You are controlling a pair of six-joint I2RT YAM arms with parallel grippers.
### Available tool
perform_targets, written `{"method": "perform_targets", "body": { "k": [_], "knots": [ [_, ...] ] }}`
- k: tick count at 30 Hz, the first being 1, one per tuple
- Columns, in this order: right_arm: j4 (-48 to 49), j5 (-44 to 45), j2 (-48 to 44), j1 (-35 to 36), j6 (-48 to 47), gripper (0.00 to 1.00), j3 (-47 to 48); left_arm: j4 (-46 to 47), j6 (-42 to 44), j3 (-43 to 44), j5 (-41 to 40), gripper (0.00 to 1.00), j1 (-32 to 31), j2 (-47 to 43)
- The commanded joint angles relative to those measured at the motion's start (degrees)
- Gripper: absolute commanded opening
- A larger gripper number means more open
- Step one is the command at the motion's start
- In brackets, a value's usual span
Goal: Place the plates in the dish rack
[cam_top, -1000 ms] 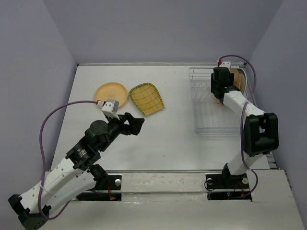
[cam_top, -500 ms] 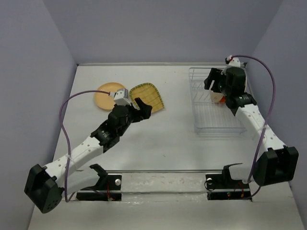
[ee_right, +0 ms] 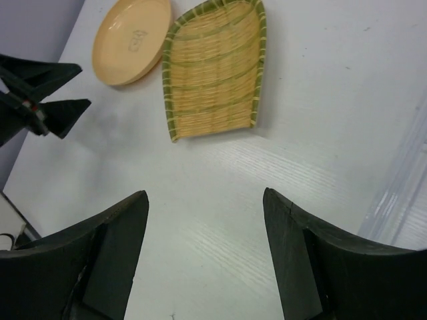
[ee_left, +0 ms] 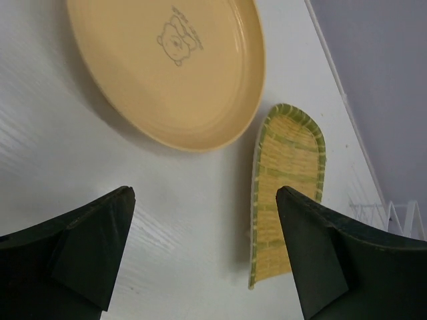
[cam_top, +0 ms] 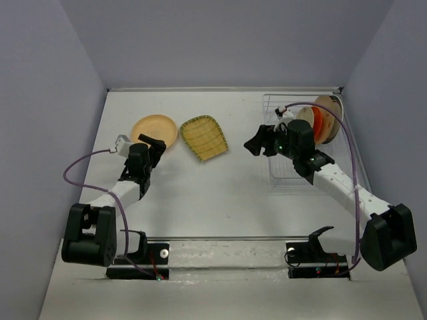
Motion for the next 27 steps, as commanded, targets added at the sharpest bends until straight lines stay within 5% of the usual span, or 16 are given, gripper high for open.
{"method": "perform_targets", "body": {
  "k": [1,12,19,21,24,27],
  "knots": [
    [7.8,-2.4,-0.6,3.3,2.2,0.75,-1.8,6.1,-3.3,2.8,-2.4,0.97,5.9,5.9],
    [6.8,-2.9,-3.4,4.7,1.0,0.75,-3.4,3.4,-0.1,12.9,-7.2,0.80,7.8,22.4],
    [5.0,-2.7,-4.1,4.7,-0.1,0.75,-2.8,1.7,1.8,16.7,-8.7,0.37,8.4,27.1],
    [4.0,-1.6,-4.3,4.7,-0.8,0.75,-2.3,1.7,1.4,16.4,-8.0,0.32,8.9,27.0],
    [3.6,-0.7,-4.5,4.7,-1.4,0.75,-1.3,1.7,2.7,16.0,-8.1,0.06,10.9,26.2],
    [3.6,-1.4,-3.4,4.7,-1.6,0.76,-0.4,2.3,2.4,14.7,-7.4,0.05,12.8,22.6]
  ]
}}
